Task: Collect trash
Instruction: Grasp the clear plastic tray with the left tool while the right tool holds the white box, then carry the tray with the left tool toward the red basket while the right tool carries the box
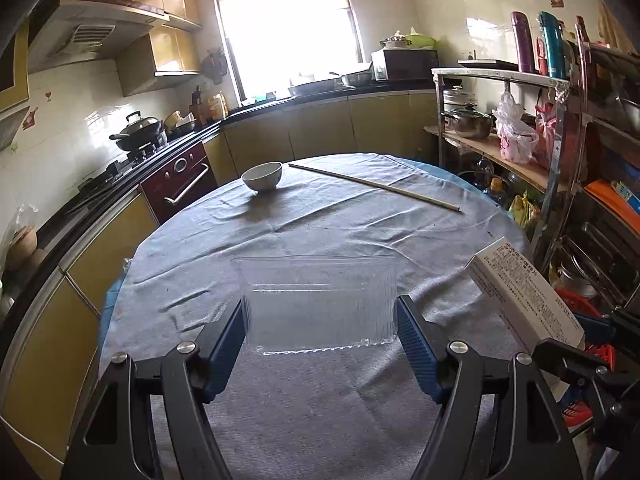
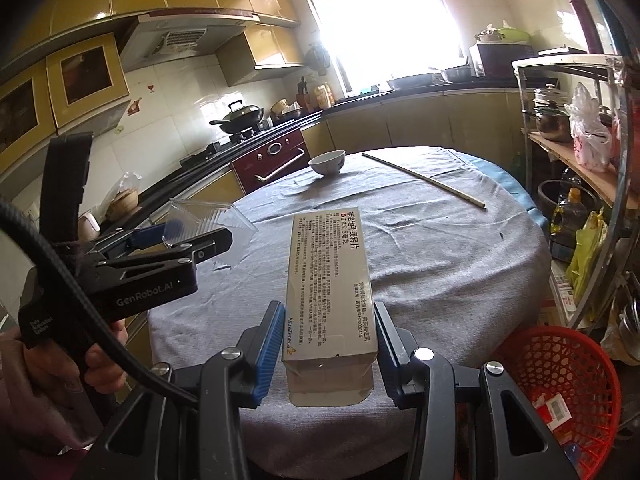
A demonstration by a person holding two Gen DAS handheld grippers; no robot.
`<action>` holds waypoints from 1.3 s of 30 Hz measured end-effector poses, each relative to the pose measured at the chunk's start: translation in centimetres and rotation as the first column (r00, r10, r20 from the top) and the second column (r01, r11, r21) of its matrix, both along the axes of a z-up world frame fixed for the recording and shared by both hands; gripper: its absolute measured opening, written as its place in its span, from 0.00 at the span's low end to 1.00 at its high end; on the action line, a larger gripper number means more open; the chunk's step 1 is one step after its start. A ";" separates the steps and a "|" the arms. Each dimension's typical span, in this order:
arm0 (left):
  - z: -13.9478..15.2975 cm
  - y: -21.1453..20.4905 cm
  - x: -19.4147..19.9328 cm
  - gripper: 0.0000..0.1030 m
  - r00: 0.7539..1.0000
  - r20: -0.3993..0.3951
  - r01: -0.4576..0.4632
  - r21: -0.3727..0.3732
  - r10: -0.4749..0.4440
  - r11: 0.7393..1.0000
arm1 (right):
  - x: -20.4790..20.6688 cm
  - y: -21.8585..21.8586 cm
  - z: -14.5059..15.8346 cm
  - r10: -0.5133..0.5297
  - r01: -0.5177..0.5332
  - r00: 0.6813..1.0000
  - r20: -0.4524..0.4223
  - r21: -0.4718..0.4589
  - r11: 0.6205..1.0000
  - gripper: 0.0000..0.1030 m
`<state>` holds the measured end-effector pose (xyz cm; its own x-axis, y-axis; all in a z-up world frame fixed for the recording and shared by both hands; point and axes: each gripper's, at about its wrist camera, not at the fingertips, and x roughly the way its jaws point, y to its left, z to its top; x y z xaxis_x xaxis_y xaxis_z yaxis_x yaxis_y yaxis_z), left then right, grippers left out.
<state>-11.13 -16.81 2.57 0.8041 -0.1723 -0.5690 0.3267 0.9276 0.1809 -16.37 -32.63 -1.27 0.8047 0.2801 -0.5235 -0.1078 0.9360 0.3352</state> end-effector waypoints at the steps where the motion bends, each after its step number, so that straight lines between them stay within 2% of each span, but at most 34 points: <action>1: 0.0 -0.1 0.0 0.73 1.000 -0.001 0.002 0.001 -0.002 1.000 | -0.1 -0.2 0.0 -0.003 0.003 1.000 0.001 0.001 1.000 0.45; 21: -0.5 -4.3 -1.2 0.73 0.997 0.004 0.073 0.063 -0.074 0.995 | -2.2 -3.7 -0.7 -0.080 0.080 0.997 0.011 0.037 0.996 0.45; 39: -0.5 -9.8 -2.9 0.73 0.984 0.011 0.177 0.121 -0.179 0.977 | -5.4 -8.4 -1.4 -0.181 0.180 0.984 0.002 0.075 0.981 0.45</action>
